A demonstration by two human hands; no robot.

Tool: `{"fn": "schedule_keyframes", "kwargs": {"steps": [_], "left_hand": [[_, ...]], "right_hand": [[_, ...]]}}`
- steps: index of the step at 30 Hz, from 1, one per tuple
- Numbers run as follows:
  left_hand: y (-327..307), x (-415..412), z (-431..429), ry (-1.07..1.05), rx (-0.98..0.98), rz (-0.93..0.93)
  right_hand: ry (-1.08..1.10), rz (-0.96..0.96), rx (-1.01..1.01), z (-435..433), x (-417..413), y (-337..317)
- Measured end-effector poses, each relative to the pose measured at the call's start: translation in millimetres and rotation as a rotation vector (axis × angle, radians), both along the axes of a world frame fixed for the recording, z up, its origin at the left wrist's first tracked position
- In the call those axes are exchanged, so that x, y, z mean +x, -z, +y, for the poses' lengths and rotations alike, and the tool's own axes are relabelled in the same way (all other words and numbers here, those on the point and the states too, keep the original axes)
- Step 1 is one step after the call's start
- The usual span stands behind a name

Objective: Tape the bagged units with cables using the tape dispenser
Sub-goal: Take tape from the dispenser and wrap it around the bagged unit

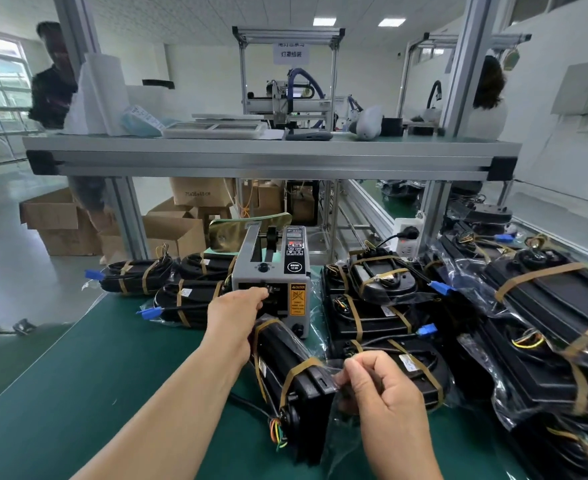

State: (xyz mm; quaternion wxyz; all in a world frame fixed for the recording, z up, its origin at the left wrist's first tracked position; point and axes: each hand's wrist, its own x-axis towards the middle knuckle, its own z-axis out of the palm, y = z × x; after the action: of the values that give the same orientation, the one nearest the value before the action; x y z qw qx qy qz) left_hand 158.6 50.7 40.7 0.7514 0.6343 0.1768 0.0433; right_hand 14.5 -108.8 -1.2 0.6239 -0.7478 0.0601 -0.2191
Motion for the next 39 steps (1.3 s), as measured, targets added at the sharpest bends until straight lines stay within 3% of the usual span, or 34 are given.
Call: {"fn": "schedule_keyframes", "kwargs": {"steps": [4, 9, 39], "left_hand": [[-20.7, -54.4, 16.1, 0.405, 0.298, -0.209], [-23.3, -95.5, 19.7, 0.684, 0.475, -0.202], [-8.4, -114.8, 8.9, 0.557, 0.523, -0.148]], "right_hand": [[-0.062, 0.007, 0.069, 5.6, 0.0, -2.6], [-0.091, -0.025, 0.074, 11.1, -2.3, -4.8], [-0.07, 0.008, 0.072, 14.6, -6.6, -7.1]]}}
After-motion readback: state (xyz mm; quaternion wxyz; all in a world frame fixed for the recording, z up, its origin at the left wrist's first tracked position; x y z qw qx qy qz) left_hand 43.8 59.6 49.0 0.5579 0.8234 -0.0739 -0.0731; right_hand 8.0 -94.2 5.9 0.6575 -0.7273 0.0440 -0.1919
